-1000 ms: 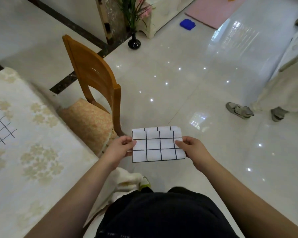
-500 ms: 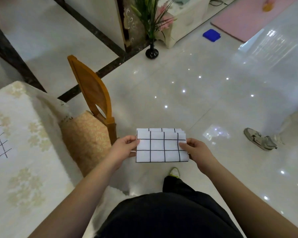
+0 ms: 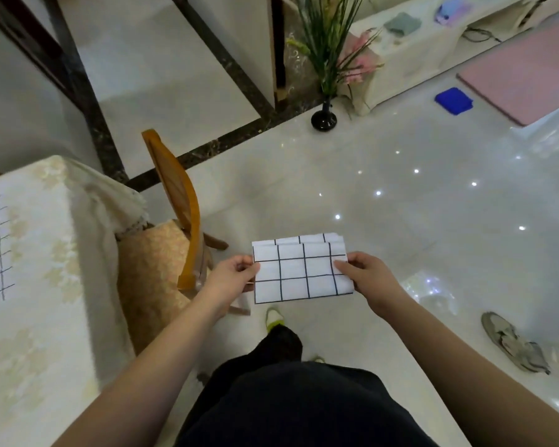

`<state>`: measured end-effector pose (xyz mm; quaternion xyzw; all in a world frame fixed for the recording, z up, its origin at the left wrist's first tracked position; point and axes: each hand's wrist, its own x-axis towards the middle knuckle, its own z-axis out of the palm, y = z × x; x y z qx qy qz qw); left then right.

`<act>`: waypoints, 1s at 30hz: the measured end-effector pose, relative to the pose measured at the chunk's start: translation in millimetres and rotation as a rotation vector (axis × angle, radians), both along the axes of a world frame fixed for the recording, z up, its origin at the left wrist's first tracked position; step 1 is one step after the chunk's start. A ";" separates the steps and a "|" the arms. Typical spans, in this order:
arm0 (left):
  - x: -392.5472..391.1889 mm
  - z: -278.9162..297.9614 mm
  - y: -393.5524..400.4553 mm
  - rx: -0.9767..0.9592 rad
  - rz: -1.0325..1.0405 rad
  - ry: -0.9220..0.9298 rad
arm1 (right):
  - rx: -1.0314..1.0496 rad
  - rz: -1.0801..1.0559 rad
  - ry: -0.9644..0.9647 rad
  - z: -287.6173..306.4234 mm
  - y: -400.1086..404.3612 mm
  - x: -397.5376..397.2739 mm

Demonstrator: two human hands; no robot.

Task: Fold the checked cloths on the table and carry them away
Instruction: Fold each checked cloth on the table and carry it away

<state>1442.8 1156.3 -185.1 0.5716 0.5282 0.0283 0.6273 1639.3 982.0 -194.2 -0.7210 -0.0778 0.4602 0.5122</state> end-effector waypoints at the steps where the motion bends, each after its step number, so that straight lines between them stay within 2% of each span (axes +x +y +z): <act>1: 5.9 -3.9 8.1 -0.014 0.021 -0.007 | -0.002 0.011 -0.001 -0.9 10.7 7.8; 9: 53.0 -20.7 91.8 0.020 0.140 -0.062 | -0.046 0.111 -0.032 -1.6 105.3 65.5; 14: 77.0 -19.2 141.0 0.056 0.125 -0.101 | -0.048 0.145 -0.069 5.1 159.9 97.5; 18: 95.1 -16.3 170.9 0.033 0.183 -0.116 | -0.026 0.171 -0.056 9.6 199.0 119.2; 30: 158.4 -25.4 251.7 -0.086 0.388 -0.090 | -0.021 0.420 0.001 -7.6 337.2 218.1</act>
